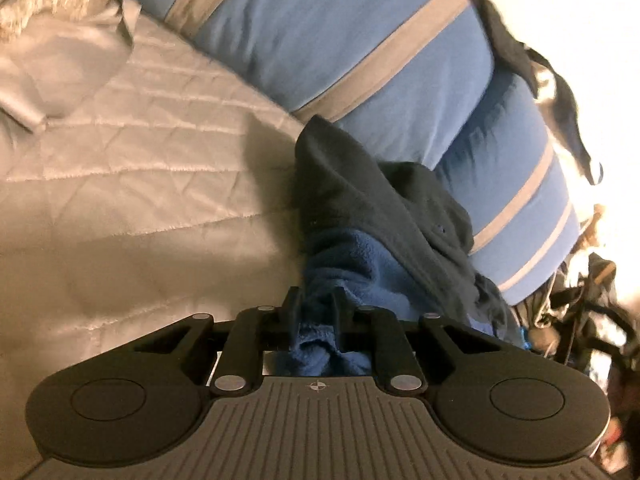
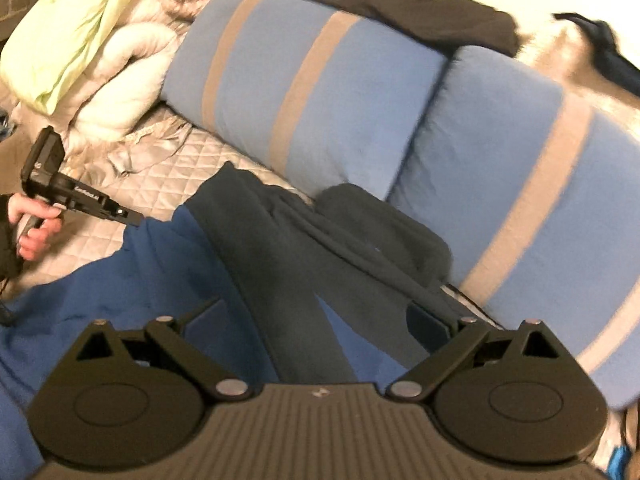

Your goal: Fold clothes

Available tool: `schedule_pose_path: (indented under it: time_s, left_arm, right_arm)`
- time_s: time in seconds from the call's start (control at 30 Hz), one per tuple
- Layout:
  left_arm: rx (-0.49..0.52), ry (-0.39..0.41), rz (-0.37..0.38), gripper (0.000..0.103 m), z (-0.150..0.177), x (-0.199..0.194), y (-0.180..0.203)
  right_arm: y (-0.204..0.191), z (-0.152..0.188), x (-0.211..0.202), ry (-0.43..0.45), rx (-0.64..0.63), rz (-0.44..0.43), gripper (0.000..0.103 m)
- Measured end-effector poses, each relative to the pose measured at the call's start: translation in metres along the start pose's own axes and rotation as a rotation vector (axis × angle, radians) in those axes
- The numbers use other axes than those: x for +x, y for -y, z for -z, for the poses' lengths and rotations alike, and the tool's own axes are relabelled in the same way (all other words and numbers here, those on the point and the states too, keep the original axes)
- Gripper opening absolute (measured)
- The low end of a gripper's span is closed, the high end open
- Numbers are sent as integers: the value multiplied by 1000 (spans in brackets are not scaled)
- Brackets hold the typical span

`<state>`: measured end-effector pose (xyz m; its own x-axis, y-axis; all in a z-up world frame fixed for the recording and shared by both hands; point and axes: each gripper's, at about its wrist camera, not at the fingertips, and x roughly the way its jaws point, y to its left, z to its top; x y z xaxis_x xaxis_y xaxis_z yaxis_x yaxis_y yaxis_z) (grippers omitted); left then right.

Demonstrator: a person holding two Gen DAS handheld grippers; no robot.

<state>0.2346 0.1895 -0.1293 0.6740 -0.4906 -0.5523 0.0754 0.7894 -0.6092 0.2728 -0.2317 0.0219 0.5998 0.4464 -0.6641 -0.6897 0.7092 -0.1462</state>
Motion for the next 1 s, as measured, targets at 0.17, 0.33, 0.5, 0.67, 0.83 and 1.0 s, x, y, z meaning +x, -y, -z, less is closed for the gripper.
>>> schedule_pose_path:
  time_s: [0.17, 0.33, 0.5, 0.67, 0.83, 1.0]
  left_arm:
    - [86, 47, -13, 16, 9, -6, 1]
    - [199, 92, -67, 33, 16, -3, 9]
    - [191, 128, -70, 43, 21, -1, 2]
    - [190, 144, -69, 44, 23, -1, 0]
    - [226, 165, -94, 44, 27, -1, 5]
    - [199, 158, -76, 44, 25, 0, 0]
  right_arm:
    - [-12, -31, 44, -1, -2, -44, 90]
    - [-28, -66, 106, 15, 23, -109, 80]
    - [-48, -91, 171, 24, 53, -141, 77]
    - [-62, -97, 218, -4, 15, -121, 75]
    - [-61, -90, 231, -53, 51, -190, 5]
    - [-76, -82, 190, 10, -27, -260, 4]
